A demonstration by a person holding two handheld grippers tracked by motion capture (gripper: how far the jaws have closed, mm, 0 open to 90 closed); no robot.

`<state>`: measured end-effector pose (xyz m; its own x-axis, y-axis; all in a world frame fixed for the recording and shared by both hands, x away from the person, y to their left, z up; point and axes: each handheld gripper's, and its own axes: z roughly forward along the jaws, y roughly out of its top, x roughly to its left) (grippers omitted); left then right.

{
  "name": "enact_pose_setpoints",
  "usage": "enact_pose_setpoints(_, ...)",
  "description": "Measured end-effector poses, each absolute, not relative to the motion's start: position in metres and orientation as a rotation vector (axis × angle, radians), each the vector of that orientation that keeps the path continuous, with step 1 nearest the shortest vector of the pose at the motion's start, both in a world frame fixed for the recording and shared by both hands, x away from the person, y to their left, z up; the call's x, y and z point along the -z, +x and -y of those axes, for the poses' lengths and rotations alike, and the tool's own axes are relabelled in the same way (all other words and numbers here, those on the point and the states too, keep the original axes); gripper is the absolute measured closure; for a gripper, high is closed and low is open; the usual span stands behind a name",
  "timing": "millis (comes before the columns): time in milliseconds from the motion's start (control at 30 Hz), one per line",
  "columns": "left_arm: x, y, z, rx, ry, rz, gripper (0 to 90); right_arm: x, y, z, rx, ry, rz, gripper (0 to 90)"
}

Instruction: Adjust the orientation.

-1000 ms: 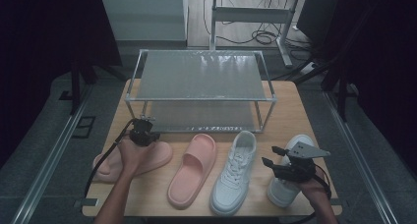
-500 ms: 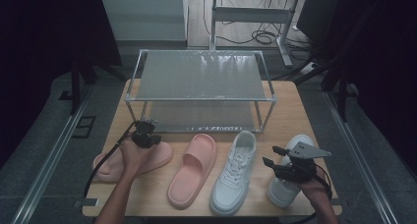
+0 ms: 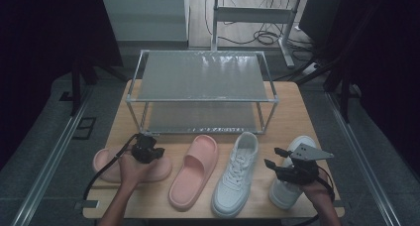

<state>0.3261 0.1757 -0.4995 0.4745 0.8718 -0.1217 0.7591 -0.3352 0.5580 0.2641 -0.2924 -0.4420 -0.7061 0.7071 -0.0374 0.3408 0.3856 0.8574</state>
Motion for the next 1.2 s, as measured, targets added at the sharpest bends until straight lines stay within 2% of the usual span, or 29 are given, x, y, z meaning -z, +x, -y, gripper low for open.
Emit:
enact_pose_setpoints(600, 0.503, 0.270, -0.166, -0.237, 2.234, -1.232, 90.0, 0.441, 0.262, 0.290, -1.252, 0.894, -2.257, 43.4)
enact_pose_setpoints(967, 0.503, 0.254, -0.167, -0.236, 2.242, -1.216, 89.9, 0.440, 0.262, 0.290, -1.252, 0.890, -2.257, 43.4)
enact_pose_setpoints(1100, 0.506, 0.248, -0.176, -0.167, 2.185, -1.224, 90.0, 0.440, 0.261, 0.290, -1.253, 0.886, -2.256, 43.4)
enact_pose_setpoints(1200, 0.505, 0.239, -0.177, -0.190, 2.203, -1.223, 90.0, 0.439, 0.261, 0.290, -1.256, 0.885, -2.255, 43.4)
